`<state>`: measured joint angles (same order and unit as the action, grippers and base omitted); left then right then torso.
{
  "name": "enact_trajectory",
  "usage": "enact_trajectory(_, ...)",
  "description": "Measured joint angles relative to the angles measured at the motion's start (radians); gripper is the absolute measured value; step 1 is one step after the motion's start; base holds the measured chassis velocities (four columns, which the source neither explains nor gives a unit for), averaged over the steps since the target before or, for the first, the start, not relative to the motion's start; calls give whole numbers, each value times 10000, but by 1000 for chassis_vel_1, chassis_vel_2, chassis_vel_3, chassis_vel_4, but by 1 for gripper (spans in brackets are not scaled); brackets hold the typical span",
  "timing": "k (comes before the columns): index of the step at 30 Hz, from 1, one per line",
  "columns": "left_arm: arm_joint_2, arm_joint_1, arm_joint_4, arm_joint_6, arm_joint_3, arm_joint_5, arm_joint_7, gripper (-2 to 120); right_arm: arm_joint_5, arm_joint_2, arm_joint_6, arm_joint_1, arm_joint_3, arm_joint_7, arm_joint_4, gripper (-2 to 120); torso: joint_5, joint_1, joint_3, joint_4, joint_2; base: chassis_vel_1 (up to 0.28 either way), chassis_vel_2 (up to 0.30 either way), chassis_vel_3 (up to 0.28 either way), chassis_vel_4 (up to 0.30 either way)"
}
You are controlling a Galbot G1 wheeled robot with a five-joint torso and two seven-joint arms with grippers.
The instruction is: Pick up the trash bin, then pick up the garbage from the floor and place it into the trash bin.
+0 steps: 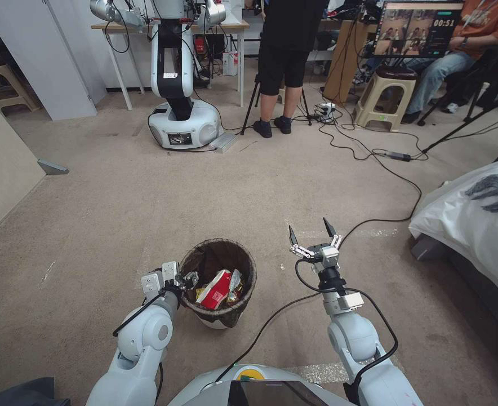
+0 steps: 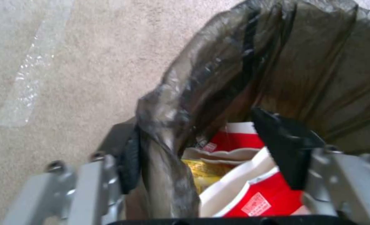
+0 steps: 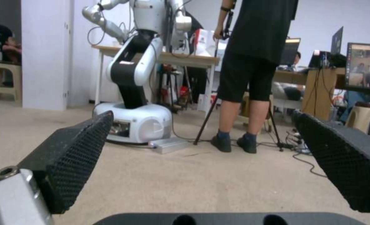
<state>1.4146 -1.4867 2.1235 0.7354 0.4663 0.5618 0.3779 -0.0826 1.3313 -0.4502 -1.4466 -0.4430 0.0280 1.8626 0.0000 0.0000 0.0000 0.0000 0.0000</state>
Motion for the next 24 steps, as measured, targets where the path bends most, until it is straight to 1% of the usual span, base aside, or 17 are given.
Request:
enact_trajectory(1,-10,9,0,0,1,-52,-33,71,0,4,-37,7,1,-3,-14,100,0,0,0,0,0,0,0,0,0)
enact_trajectory(2,-10,9,0,0,1,-52,-33,71,0,4,-37,7,1,-3,-14,100,0,0,0,0,0,0,0,0,0)
enact_trajectory(5,-30,39,78,-148,6,-273,-141,85,35,29,-64,44,0,-127,-15,100,0,0,0,0,0,0,0,0,0)
enact_trajectory(6,-30,39,78,-148,6,-273,-141,85,35,29,-64,44,0,-127,-15,100,0,0,0,0,0,0,0,0,0)
enact_trajectory(9,-50,49,147,-305,22,-417,-202,97,49,39,-64,74,14,-278,22,100,-1,0,0,0,0,0,0,0,0)
enact_trajectory(10,-50,49,147,-305,22,-417,-202,97,49,39,-64,74,14,-278,22,100,-1,0,0,0,0,0,0,0,0)
enact_trajectory(12,-56,0,271,-703,50,-882,-449,99,72,63,-63,77,27,-360,66,100,-1,0,0,0,0,0,0,0,0)
enact_trajectory(13,-56,0,271,-703,50,-882,-449,99,72,63,-63,77,27,-360,66,100,-1,0,0,0,0,0,0,0,0)
enact_trajectory(16,-26,-149,505,-1608,87,-2103,-959,100,189,104,-60,79,31,-502,71,100,-1,0,0,0,0,0,0,0,0)
enact_trajectory(18,-21,-168,524,-1744,92,-2265,-1022,100,204,109,-58,78,31,-525,72,100,-1,0,0,0,0,0,0,0,0)
enact_trajectory(19,-10,-215,550,-2090,106,-2626,-1168,100,233,121,-40,73,31,-585,81,100,0,0,0,0,0,0,0,0,0)
enact_trajectory(20,14,-294,572,-2686,137,-3199,-1390,100,266,149,21,53,30,-696,113,100,1,0,0,1,0,0,0,0,0)
enact_trajectory(21,14,-294,572,-2686,137,-3199,-1390,100,266,149,21,53,30,-696,113,100,1,0,0,1,0,0,0,0,0)
enact_trajectory(22,36,-382,577,-3209,153,-3650,-1541,100,276,185,110,20,35,-868,158,100,0,0,0,0,0,0,0,0,0)
enact_trajectory(23,42,-406,577,-3316,155,-3737,-1568,100,276,189,121,16,35,-889,163,100,0,0,0,0,0,0,0,0,0)
enact_trajectory(24,66,-507,579,-3704,158,-4037,-1652,100,276,222,200,-25,38,-1019,202,100,0,0,0,0,0,0,0,0,0)
